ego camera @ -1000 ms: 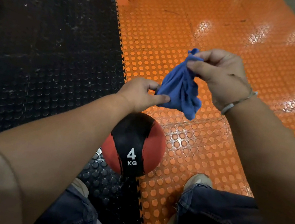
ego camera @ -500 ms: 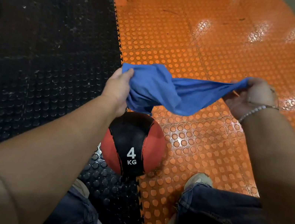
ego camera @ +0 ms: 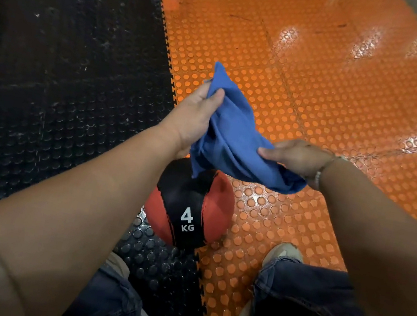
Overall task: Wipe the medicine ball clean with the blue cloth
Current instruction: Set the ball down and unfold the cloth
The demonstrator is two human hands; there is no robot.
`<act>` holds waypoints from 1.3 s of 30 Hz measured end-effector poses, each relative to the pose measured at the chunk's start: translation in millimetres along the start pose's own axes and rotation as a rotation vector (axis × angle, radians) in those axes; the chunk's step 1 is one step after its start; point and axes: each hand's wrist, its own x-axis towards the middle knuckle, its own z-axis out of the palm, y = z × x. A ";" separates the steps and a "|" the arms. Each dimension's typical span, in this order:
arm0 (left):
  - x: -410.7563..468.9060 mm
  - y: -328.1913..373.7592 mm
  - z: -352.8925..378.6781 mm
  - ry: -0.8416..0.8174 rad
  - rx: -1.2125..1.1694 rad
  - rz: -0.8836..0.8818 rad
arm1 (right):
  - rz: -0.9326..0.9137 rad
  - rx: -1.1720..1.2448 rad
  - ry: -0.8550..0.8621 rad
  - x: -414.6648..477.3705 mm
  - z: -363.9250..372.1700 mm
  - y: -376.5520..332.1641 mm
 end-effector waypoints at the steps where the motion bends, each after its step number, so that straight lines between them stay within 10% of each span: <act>1: 0.8 0.7 -3.2 -0.001 0.081 0.027 | -0.015 0.061 0.013 -1.0 -2.1 -1.1; 8: 2.4 13.9 -17.9 0.045 0.298 0.119 | -0.151 0.398 -0.051 -4.8 -16.1 -8.4; 18: 5.2 34.9 -18.9 0.162 -0.251 0.067 | 0.083 0.261 -0.441 -9.0 -46.1 22.4; 25: 7.3 18.2 -27.2 0.227 -0.172 -0.052 | -0.002 0.680 -0.383 -18.7 -85.4 59.6; 33: 16.9 4.1 -50.6 0.316 0.162 -0.161 | -0.135 0.440 0.077 -15.8 -101.8 55.2; 39: 17.8 6.5 -57.5 -0.049 0.798 -0.085 | -0.034 -0.154 0.428 -23.2 -122.5 44.1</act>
